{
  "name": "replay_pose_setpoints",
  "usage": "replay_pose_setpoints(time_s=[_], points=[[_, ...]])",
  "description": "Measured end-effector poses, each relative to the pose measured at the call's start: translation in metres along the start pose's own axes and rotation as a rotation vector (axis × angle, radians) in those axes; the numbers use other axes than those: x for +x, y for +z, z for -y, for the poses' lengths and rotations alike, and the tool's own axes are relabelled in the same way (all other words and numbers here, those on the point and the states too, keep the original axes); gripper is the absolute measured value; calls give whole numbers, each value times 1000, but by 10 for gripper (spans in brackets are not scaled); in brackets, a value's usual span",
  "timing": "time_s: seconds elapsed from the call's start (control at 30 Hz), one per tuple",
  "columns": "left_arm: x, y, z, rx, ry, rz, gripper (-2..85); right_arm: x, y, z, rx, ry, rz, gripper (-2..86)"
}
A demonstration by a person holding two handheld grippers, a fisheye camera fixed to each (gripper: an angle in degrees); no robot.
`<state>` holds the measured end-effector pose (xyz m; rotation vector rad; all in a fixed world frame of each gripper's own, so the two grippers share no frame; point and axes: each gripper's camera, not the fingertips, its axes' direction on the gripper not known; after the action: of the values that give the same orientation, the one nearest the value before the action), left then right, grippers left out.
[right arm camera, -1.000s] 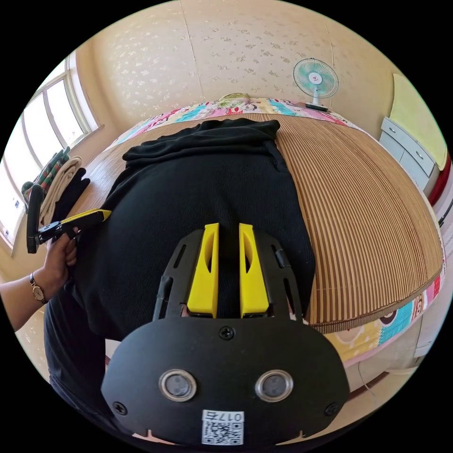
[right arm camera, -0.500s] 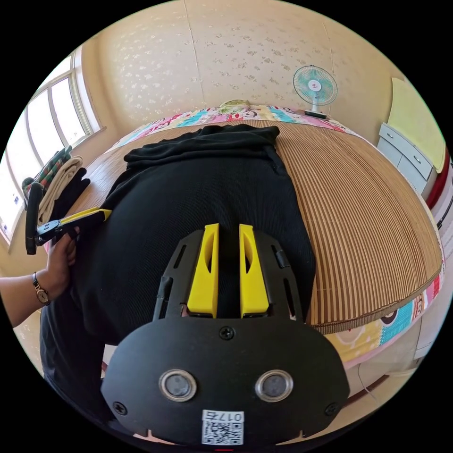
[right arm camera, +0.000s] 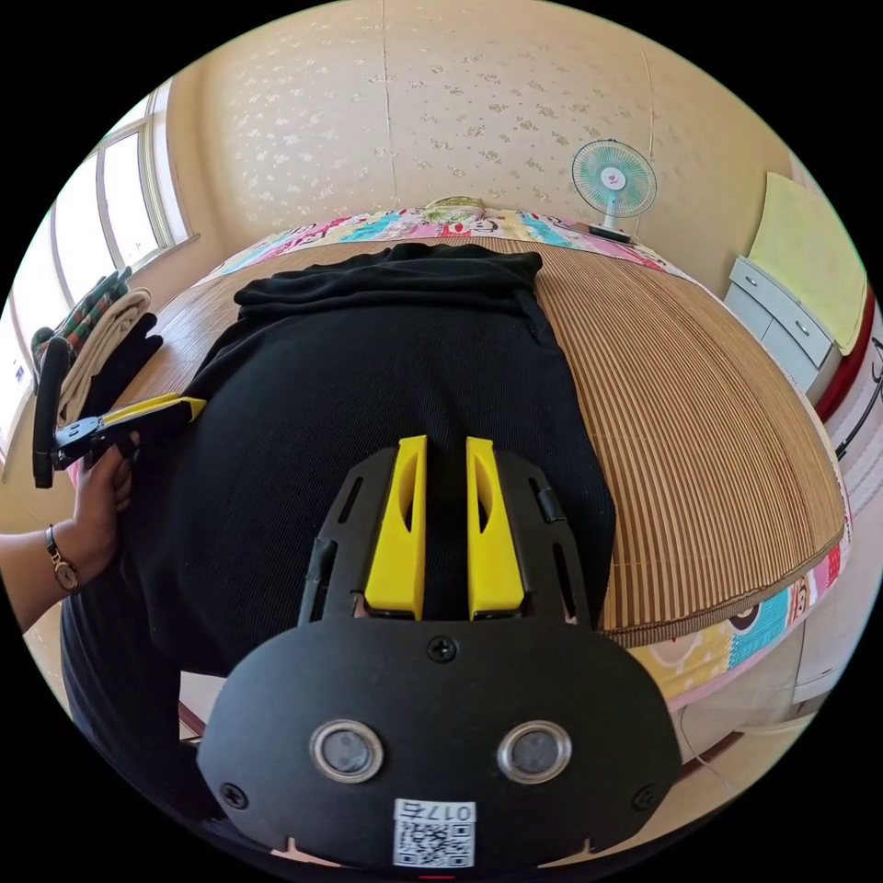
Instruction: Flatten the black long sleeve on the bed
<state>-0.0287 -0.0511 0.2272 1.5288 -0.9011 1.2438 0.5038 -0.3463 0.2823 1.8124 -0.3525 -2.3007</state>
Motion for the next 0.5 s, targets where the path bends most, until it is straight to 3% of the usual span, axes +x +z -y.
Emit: replay_pose_setpoints(time_s=[0.5], points=[[20, -6, 38, 2, 2, 4, 87, -3, 10, 16, 2, -1, -5, 74]])
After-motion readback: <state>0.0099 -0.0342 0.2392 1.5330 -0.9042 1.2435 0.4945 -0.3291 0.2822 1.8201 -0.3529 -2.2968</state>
